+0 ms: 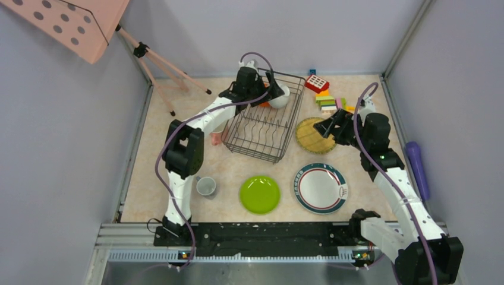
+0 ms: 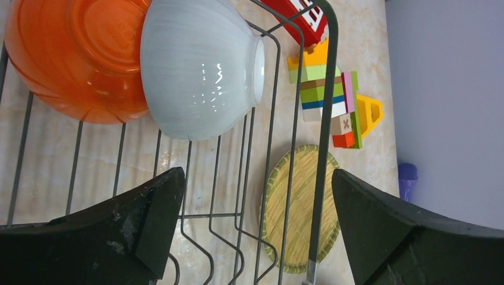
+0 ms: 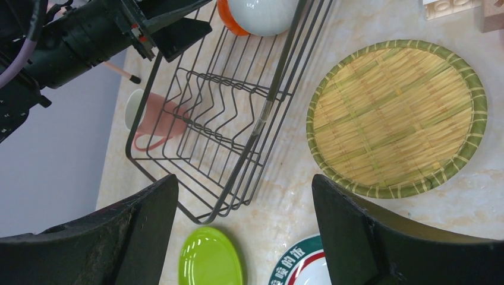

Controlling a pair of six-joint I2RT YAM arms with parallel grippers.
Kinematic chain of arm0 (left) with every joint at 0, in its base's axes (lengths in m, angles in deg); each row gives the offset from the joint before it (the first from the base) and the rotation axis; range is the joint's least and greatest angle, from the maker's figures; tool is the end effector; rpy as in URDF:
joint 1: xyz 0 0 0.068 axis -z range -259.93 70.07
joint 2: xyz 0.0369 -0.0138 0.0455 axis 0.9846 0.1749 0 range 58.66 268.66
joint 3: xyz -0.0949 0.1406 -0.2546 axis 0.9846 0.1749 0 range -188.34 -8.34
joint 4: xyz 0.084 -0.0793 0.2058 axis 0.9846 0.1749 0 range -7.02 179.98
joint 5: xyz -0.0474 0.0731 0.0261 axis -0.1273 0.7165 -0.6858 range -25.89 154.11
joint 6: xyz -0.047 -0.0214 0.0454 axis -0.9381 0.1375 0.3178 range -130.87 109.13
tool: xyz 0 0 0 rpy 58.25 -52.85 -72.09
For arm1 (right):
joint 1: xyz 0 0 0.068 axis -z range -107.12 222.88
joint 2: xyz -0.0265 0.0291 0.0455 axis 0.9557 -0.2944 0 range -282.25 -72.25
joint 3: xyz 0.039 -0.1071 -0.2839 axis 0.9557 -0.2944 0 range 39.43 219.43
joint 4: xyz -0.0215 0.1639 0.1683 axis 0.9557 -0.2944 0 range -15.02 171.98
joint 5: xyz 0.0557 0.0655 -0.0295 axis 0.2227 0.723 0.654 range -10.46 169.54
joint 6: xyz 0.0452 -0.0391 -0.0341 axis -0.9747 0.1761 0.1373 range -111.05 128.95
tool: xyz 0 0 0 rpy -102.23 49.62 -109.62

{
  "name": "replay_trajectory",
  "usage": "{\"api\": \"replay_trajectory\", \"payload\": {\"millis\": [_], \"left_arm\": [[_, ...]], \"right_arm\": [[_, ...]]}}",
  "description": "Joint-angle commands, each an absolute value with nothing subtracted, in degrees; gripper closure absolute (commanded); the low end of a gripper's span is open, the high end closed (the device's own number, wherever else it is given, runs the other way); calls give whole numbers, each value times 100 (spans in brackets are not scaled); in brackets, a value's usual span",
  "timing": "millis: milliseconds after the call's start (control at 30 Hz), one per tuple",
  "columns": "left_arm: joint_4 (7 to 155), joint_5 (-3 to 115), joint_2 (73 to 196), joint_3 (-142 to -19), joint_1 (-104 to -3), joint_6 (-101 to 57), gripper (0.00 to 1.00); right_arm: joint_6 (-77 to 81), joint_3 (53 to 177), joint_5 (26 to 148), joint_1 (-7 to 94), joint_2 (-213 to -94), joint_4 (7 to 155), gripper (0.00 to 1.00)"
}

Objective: Load the mixed dishes into the dish rack

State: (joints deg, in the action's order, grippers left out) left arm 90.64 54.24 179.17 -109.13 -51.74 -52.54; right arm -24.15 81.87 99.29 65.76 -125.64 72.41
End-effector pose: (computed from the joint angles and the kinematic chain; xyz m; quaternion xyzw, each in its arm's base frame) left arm 0.4458 -0.2497 0.2942 -0.0555 0.8506 -0.3566 0.3825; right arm 0.1818 0.0415 0.3260 0.0868 0.8108 0.3253 0.4788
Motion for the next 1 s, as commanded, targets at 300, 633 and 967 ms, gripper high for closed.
{"api": "replay_trajectory", "payload": {"millis": [300, 633, 967], "left_arm": [[8516, 6353, 18359, -11130, -5169, -6339, 1], [8550, 6710, 18659, -11415, -5164, -6422, 1], [8578, 6672, 19076, -11837, -5090, -6314, 1]], "right_arm": [[-2259, 8356, 9879, 6532, -12441, 7334, 18], [-2232, 8347, 9897, 6537, -12503, 7440, 18], [-2148, 8356, 9863, 6536, -12540, 7424, 18]]}}
